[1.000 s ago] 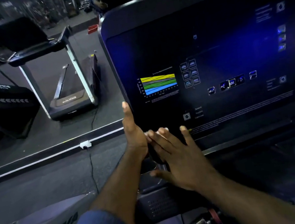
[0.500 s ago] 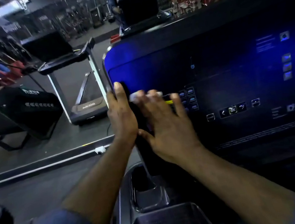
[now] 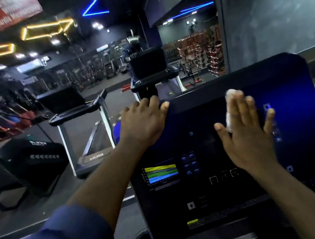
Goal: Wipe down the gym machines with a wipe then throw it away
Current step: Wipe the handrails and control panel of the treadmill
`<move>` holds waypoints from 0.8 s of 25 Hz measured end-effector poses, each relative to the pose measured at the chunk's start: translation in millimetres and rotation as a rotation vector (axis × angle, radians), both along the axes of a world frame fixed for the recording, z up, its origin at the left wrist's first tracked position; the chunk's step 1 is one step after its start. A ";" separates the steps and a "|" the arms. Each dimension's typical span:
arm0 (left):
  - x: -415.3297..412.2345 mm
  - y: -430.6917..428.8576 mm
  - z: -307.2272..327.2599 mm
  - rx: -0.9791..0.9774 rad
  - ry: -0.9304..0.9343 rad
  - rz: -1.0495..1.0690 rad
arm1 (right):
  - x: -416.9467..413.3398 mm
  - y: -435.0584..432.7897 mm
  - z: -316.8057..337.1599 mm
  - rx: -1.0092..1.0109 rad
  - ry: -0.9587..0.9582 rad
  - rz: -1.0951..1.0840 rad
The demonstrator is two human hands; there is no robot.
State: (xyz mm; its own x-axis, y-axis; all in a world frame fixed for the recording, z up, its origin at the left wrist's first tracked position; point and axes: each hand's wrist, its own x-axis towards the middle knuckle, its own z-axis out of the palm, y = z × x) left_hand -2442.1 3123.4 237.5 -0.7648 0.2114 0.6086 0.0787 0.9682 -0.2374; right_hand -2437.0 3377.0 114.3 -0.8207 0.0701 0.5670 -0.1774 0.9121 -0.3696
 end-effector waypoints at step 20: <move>15.4 62.7 -73.8 0.085 0.017 -0.151 | 56.5 -7.9 -78.5 -0.246 -0.150 -0.140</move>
State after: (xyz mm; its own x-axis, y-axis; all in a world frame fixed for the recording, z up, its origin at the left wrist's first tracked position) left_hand -2426.7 3186.1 163.6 -0.7174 0.2707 0.6419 0.2215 0.9622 -0.1582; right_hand -2380.4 3369.0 35.8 -0.8664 0.3085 0.3927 0.0166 0.8037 -0.5948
